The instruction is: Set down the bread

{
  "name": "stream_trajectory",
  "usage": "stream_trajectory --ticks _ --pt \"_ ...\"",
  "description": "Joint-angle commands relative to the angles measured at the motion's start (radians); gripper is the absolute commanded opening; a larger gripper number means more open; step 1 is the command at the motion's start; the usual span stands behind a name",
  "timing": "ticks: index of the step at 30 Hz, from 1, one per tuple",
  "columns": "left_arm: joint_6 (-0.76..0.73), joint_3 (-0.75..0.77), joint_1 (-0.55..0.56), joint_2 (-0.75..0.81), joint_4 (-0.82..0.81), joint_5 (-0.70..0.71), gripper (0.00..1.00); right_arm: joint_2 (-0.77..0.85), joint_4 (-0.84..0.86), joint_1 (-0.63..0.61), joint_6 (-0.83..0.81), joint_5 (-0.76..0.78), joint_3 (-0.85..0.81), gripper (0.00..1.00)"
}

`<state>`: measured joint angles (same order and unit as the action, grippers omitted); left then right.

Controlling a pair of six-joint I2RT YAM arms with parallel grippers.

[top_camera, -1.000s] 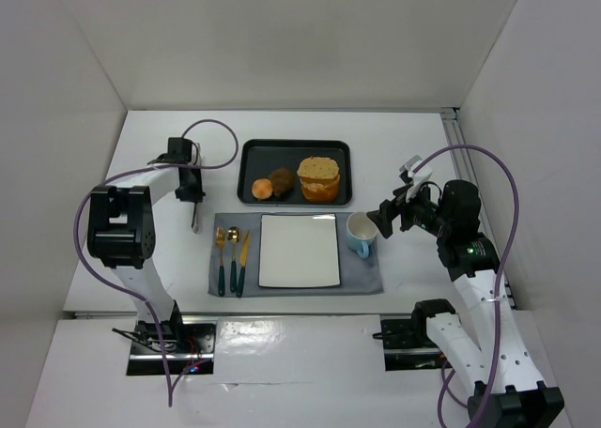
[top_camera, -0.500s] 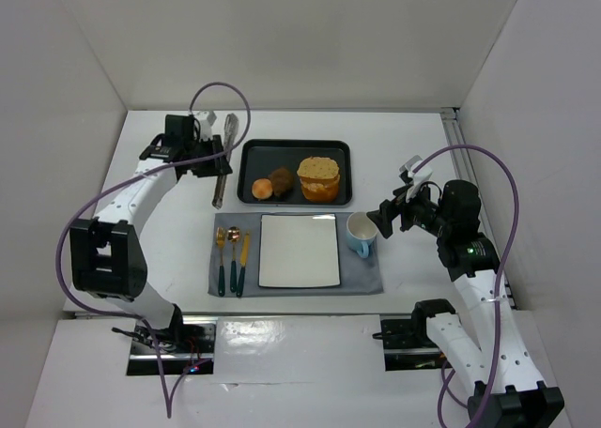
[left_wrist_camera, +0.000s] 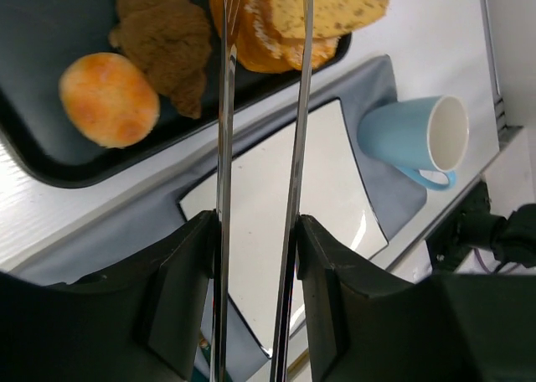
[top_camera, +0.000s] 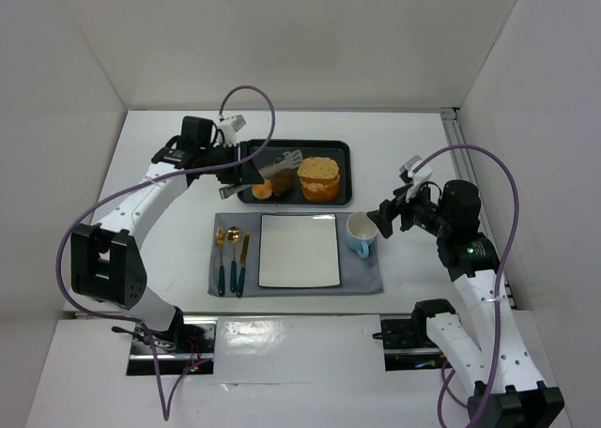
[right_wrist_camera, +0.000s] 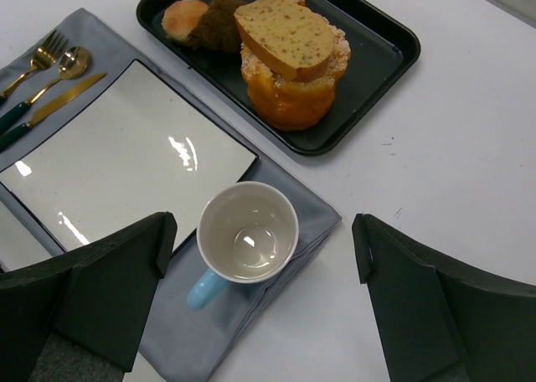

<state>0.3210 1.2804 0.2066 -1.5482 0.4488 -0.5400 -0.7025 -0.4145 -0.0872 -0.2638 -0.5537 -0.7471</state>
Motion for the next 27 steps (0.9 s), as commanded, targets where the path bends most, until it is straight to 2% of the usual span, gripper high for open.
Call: stream_trajectory --ticks 1,6,15,21,27 --pt "0.006 -0.007 0.020 0.040 -0.033 -0.074 0.56 0.005 0.000 -0.003 -0.011 0.006 -0.038 1.00" --pt "0.015 -0.016 0.030 0.031 -0.042 -0.084 0.56 0.005 0.000 -0.003 -0.011 0.006 -0.038 1.00" --pt "0.006 0.002 0.039 0.022 -0.001 0.011 0.57 0.005 0.000 -0.003 -0.011 0.006 -0.038 1.00" --pt "0.006 0.002 0.039 0.020 -0.001 0.002 0.57 0.005 0.000 -0.003 -0.011 -0.003 -0.038 1.00" --pt "0.006 -0.009 0.039 -0.027 -0.001 -0.070 0.57 0.014 0.000 -0.003 -0.011 -0.003 -0.038 1.00"
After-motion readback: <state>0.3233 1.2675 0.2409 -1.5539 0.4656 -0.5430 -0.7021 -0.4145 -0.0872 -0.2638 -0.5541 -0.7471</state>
